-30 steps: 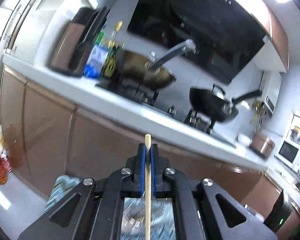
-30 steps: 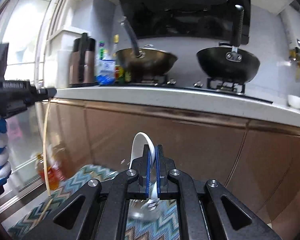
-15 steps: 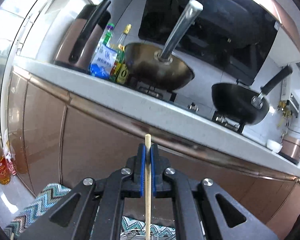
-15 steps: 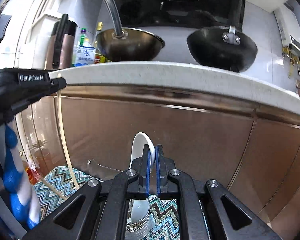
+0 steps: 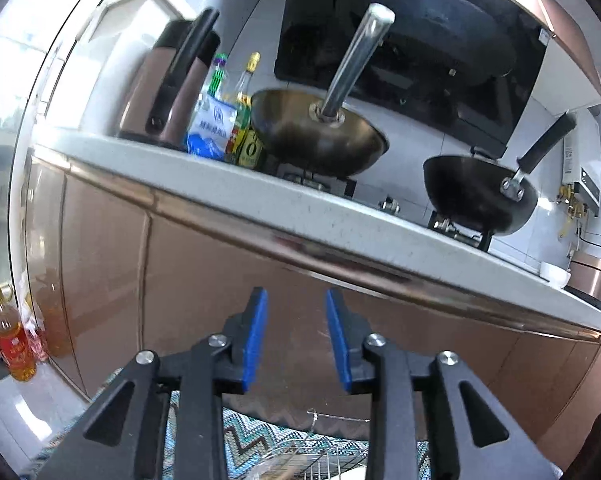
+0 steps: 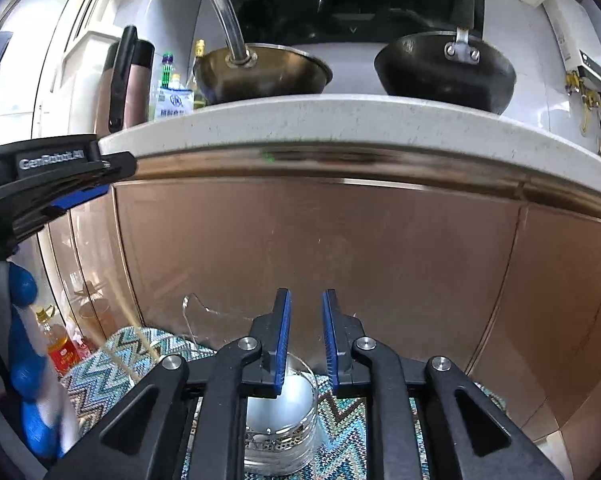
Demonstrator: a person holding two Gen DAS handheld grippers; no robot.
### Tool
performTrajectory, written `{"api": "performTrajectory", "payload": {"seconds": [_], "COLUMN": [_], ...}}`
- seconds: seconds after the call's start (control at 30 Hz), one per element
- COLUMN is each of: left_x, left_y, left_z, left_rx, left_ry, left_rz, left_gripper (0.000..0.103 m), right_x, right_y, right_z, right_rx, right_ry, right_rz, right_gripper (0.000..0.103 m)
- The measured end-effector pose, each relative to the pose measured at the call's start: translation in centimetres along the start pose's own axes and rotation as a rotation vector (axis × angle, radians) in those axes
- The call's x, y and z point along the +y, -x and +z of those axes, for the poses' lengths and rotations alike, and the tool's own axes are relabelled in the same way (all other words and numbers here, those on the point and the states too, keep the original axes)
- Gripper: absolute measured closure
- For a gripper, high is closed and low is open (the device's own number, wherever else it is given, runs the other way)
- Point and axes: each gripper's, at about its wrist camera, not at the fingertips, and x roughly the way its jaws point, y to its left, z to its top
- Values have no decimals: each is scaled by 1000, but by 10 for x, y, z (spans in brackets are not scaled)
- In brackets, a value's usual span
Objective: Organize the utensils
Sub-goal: 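Withdraw both open tools from the holder back over the utensils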
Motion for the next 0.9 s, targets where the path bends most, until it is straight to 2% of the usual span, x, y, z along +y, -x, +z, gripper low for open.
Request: {"api": "performTrajectory", "payload": {"seconds": [0.17, 0.47, 0.57, 0.7, 0.9], "left_x": [11, 39, 49, 64, 86], "left_y": [41, 125, 156, 196, 243], "left_z": [33, 77, 85, 95, 99], "left_rx": [-26, -34, -36, -39, -27], "left_ry": [-32, -75, -88, -103, -127], "left_rz": [24, 79, 90, 100, 117], "left_gripper": [65, 64, 64, 64, 64], "right_x": [1, 14, 22, 24, 21], "right_y": [37, 122, 157, 195, 239], "right_z": [18, 51, 61, 67, 66], "right_rx": [-31, -100, -129, -156, -164], "right_ry": [2, 19, 33, 32, 8], "right_rz": [-2, 13, 22, 33, 34], "right_gripper": [87, 82, 81, 72, 72]}}
